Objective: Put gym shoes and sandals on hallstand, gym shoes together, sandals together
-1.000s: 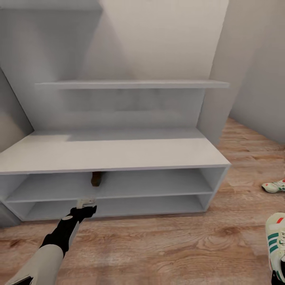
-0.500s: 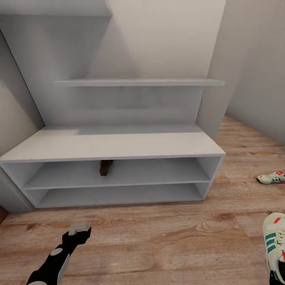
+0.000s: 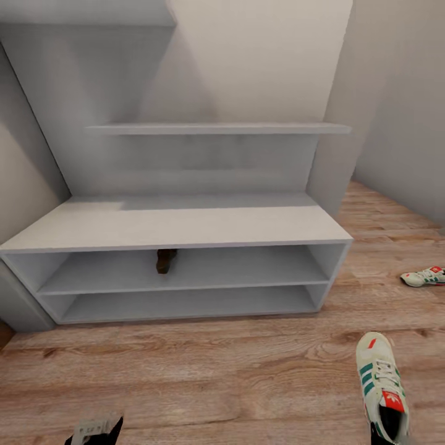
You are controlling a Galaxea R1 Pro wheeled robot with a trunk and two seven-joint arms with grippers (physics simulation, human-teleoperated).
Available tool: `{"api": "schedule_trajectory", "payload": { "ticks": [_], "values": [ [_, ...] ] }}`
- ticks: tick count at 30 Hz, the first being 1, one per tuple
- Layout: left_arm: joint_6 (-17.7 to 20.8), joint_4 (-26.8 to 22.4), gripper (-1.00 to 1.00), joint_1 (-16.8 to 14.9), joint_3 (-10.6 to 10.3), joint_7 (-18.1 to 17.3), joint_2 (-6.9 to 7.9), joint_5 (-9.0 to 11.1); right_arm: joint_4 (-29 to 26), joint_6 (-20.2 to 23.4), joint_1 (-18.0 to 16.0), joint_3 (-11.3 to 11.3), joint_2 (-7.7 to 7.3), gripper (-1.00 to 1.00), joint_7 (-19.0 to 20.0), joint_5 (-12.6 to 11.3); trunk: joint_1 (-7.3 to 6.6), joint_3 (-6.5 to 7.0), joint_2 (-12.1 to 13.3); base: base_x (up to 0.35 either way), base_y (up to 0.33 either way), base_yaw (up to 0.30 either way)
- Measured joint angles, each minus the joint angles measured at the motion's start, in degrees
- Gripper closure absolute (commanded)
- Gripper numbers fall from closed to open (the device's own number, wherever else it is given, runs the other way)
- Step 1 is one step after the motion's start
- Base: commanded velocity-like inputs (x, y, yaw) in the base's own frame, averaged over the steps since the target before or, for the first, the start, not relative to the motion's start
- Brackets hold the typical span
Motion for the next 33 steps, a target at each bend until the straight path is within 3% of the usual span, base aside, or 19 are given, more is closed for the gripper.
{"api": "schedule_trajectory", "payload": {
  "ticks": [3,7,8,15,17,18,22,24,25,27,29,33],
  "values": [
    [-0.36,0.04,-1.0,1.21,0.16,-6.49,2.79,3.9,-0.06,0.14,0.0,1.6,3.85,1.0,-0.26,5.23,0.0,0.0,0.0,0.0,0.097,0.0],
    [-0.53,0.35,-1.0,1.52,0.24,-8.94,4.71,5.62,-0.25,1.54,-0.04,2.13,7.46,1.0,-0.3,7.12,0.0,0.0,0.0,0.0,0.233,0.0],
    [-0.6,0.61,-1.0,1.61,0.27,-9.34,5.09,5.9,-0.9,4.45,-0.06,2.44,8.66,1.0,-0.29,7.96,0.0,0.0,0.0,0.0,0.287,0.0],
    [-0.67,0.74,-1.0,1.66,0.28,-9.6,5.38,6.14,-9.87,19.23,-0.1,2.44,11.61,1.0,-0.38,9.63,0.0,0.0,0.0,0.0,0.299,0.0],
    [-0.69,0.74,-1.0,1.66,0.29,-9.62,5.55,6.14,-19.16,32.6,-0.12,2.52,14.11,1.0,-0.48,9.88,0.0,0.01,0.0,0.0,0.301,0.0],
    [-0.69,0.7,-1.0,1.67,0.27,-9.63,5.6,6.13,-21.84,35.73,-0.15,2.57,14.86,1.0,-0.6,9.89,0.0,0.01,0.0,0.0,0.299,0.0],
    [-0.69,0.7,-1.0,1.67,0.24,-9.63,5.66,6.11,-27.08,40.66,-0.19,2.47,17.11,1.0,-1.12,9.93,0.0,0.01,0.0,0.0,0.262,0.0],
    [-0.7,0.73,-1.0,1.67,0.22,-9.62,5.67,6.08,-29.12,42.02,-0.24,2.47,18.7,1.0,-2.86,9.99,0.0,0.01,0.0,0.0,0.107,0.0],
    [-0.71,0.81,-1.0,1.66,0.15,-9.62,5.61,5.86,-30.92,43.14,-0.75,2.59,21.35,1.0,-8.78,10.09,-0.01,0.01,0.0,0.0,0.042,0.0],
    [-0.71,0.82,-1.0,1.66,0.08,-9.62,5.55,5.76,-31.41,43.63,-1.32,3.1,22.34,1.0,-11.69,10.1,0.0,0.01,0.0,0.0,0.028,0.0],
    [-0.7,0.84,-1.0,1.66,-0.03,-9.63,5.45,5.61,-31.77,44.46,-2.64,5.01,23.24,1.0,-14.96,10.07,0.0,0.01,0.0,0.0,0.014,0.0],
    [-0.7,0.86,-1.0,1.66,-0.27,-9.64,5.37,5.49,-32.25,46.2,-5.44,10.43,24.1,1.0,-17.64,9.89,0.0,0.01,0.0,0.0,0.006,0.0]
  ]
}}
